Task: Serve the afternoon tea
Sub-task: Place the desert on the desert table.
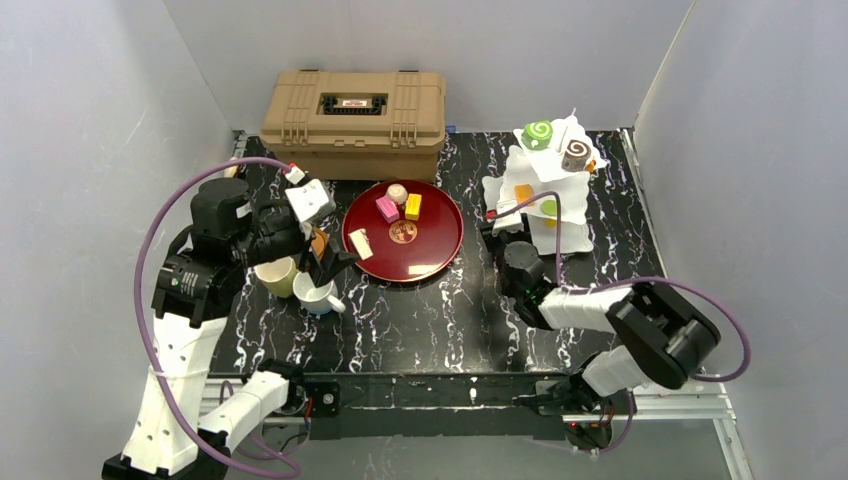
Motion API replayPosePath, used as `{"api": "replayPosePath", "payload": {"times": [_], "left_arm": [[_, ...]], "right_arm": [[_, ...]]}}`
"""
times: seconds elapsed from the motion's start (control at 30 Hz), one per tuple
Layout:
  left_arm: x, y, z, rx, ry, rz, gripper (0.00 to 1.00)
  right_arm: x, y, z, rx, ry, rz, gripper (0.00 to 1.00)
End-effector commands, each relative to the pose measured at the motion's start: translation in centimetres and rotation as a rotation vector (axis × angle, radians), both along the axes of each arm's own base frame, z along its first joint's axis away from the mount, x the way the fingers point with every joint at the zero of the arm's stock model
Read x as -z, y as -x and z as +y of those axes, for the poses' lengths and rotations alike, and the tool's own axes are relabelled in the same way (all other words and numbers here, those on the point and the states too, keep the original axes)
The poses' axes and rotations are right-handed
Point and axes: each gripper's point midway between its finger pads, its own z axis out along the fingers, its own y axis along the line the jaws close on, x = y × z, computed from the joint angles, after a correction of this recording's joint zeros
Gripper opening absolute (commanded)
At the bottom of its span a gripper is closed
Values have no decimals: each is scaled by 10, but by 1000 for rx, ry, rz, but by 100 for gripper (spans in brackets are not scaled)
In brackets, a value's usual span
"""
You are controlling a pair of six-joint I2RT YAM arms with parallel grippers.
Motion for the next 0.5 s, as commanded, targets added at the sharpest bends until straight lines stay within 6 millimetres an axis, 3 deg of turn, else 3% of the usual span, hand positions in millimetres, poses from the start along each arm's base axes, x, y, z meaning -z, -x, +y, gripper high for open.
{"api": "replayPosePath", "payload": {"times": [0.0,0.47], "left_arm": [[2,5,-1,22,5,10,97],[5,4,-3,30,2,28,97]], "right_arm": [[-24,-18,-2,49,-77,-107,38],[-30,-37,-2,79,-129,-165,42]]}}
